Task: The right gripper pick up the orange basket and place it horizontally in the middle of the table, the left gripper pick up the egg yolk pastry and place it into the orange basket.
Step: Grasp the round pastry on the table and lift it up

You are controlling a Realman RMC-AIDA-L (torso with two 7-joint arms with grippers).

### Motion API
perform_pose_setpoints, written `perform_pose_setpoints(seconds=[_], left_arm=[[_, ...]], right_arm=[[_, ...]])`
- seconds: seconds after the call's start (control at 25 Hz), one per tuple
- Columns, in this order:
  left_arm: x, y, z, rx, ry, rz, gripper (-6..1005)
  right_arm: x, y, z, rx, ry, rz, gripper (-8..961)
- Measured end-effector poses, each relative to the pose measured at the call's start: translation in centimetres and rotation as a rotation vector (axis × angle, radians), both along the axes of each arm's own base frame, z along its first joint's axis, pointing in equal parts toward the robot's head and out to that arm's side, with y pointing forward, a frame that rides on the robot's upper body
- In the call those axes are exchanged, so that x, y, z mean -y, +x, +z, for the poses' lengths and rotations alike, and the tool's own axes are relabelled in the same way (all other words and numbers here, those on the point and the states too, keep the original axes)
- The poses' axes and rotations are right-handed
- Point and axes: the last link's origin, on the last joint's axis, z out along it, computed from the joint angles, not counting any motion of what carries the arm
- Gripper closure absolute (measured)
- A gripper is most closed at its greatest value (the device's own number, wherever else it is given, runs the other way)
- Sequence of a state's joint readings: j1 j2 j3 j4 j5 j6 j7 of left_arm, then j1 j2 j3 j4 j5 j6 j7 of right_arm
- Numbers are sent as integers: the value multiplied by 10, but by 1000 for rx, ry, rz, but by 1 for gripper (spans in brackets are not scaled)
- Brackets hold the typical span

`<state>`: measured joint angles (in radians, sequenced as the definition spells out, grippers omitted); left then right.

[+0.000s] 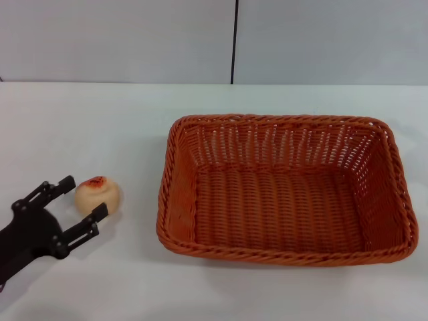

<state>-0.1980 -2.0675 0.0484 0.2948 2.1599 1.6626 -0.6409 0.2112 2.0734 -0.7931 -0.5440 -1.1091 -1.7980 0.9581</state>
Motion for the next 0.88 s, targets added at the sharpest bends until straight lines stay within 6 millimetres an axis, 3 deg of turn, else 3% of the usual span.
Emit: perform_pose_setpoints(seconds=[0.04, 0.08, 0.36, 0.8, 0.88], left_arm=[[0, 0, 0, 0, 0, 0, 198], [-14, 0, -9, -32, -17, 17, 199], [-22, -4, -25, -97, -5, 54, 207], [-20, -4, -26, -146, 11, 11, 218], [-20, -4, -25, -147, 12, 11, 304]], right_arm=[[0, 0, 0, 0, 0, 0, 371], [1, 0, -1, -4, -3, -2, 371], [5, 5, -3, -32, -7, -19, 368], [9, 6, -4, -56, -10, -24, 363], [9, 7, -4, -58, -11, -25, 362]])
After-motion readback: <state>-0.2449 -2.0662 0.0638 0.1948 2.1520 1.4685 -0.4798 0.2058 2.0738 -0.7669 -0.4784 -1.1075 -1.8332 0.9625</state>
